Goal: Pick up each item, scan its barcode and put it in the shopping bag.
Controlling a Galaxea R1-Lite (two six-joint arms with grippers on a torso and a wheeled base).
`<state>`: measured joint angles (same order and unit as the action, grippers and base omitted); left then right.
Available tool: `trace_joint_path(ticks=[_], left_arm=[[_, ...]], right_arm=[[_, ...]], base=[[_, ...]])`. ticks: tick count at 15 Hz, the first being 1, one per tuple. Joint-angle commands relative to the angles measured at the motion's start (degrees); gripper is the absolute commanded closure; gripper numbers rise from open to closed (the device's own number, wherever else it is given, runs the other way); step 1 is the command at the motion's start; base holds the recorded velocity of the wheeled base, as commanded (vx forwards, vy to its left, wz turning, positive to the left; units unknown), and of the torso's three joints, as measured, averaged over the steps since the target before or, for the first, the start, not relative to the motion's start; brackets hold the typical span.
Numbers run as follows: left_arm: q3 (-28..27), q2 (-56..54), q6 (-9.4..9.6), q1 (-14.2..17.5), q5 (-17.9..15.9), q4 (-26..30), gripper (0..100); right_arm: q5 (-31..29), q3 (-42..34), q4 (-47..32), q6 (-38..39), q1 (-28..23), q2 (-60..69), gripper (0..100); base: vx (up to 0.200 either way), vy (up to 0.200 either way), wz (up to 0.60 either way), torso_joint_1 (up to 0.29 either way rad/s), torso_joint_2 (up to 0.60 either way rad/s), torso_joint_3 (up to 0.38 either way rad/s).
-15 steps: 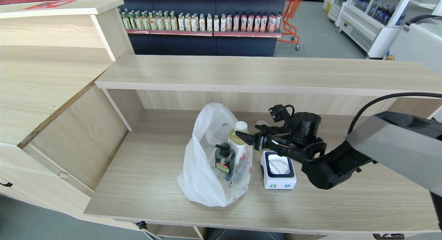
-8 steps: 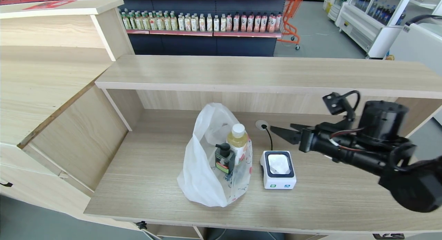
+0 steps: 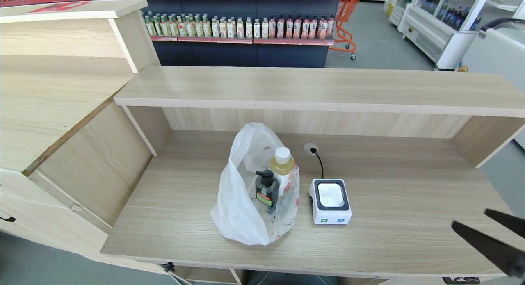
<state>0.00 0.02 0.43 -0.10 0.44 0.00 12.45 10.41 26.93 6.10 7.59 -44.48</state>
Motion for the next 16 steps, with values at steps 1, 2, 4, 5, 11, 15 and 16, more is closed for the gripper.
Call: trace_joint_path(ticks=[1,2,4,5,11,15,16], left_arm=[[0.0,-0.02,0.01,0.01,0.0,0.0,0],[0.0,-0.02,-0.08,0.01,0.0,0.0,0],[0.0,-0.02,0.01,0.01,0.0,0.0,0],[0.0,-0.02,0.01,0.01,0.0,0.0,0],[0.0,-0.02,0.01,0.01,0.0,0.0,0],[0.0,-0.02,-0.08,0.01,0.09,0.0,0],[0.0,-0.02,0.01,0.01,0.0,0.0,0]], right_arm=[[-7.0,-10.06,-27.98,-4.16,-9.88,40.26,0],[-9.63,-9.88,-27.9,-4.34,-8.56,42.73,0],[-9.46,-10.23,-26.75,-4.86,-7.42,44.4,0],[-9.9,-10.32,-26.58,-5.13,-7.51,44.4,0],[-11.74,-10.32,-26.84,-5.3,-7.51,44.4,100],[-11.92,-10.23,-27.1,-6.97,-7.51,44.4,100],[-11.92,-10.23,-27.19,-6.97,-7.51,44.4,100]], base=[[0.0,0.0,0.0,0.0,0.0,0.0],[0.0,0.0,0.0,0.0,0.0,0.0],[0.0,0.0,0.0,0.0,0.0,0.0],[0.0,0.0,0.0,0.0,0.0,0.0],[0.0,0.0,0.0,0.0,0.0,0.0],[0.0,0.0,0.0,0.0,0.0,0.0],[0.0,0.0,0.0,0.0,0.0,0.0]])
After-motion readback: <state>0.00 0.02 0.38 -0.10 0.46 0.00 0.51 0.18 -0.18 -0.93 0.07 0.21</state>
